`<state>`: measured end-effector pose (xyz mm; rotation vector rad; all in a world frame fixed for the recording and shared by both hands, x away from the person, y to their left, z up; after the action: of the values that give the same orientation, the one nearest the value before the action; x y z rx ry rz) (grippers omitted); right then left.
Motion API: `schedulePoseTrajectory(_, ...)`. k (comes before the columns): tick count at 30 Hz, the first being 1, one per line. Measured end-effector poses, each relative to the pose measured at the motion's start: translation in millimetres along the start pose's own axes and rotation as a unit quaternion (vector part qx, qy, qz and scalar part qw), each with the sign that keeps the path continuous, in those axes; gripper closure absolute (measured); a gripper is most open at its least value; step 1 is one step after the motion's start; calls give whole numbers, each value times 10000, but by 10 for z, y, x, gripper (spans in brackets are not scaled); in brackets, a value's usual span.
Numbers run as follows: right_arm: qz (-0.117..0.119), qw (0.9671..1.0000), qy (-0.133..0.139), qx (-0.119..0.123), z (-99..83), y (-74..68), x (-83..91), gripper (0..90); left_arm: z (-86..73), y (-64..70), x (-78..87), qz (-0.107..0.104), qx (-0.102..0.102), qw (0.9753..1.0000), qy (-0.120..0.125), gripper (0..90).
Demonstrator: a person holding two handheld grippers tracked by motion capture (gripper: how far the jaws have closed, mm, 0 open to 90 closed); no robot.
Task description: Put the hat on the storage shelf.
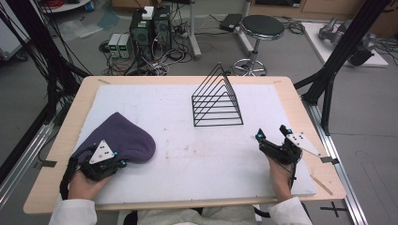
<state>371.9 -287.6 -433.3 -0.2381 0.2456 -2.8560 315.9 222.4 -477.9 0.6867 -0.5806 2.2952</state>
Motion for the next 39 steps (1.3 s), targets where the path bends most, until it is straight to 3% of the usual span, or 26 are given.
schedulePoseTrajectory(5, 7, 10000, 7, -7, 1, -2, 3, 87, 68, -25, 27, 186, -5, 9996, 224, 749)
schedulePoseTrajectory(14, -2, 10000, 4, -4, -2, -9, 3, 87, 144, -121, 42, 484, 355, 9968, 520, 746)
schedulePoseTrajectory(16, -17, 10000, 18, 11, 2, -2, 2, 87, 170, -142, 46, 631, 342, 9959, 544, 746)
schedulePoseTrajectory(20, -50, 10000, 49, 0, 8, 0, 9, 87, 246, -178, 76, 1043, 353, 9914, 702, 746)
schedulePoseTrajectory(23, -73, 10000, 42, 6, 8, 0, 14, 86, 281, -195, 101, 1091, 527, 9888, 869, 742)
schedulePoseTrajectory(30, -170, 9998, 84, -59, 18, 26, 29, 86, 349, -257, 170, 1438, 628, 9815, 1099, 740)
schedulePoseTrajectory(34, -185, 9998, 110, -37, 22, 32, 31, 86, 386, -325, 204, 1676, 860, 9744, 1226, 741)
schedulePoseTrajectory(39, -182, 9997, 152, -38, 27, 10, 41, 86, 517, -391, 257, 2024, 862, 9653, 1405, 742)
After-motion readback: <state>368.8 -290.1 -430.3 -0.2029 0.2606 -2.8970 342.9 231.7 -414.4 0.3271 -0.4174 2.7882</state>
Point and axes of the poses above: each handheld gripper's, and its own axes: x roughly backward along the jaws, z roughly out of its top, y roughly to its right, the point moved 7 cm from there along -x, roughly forward along the jaws, and after that the axes turned 4 degrees about -x, right-handed, at the moved point
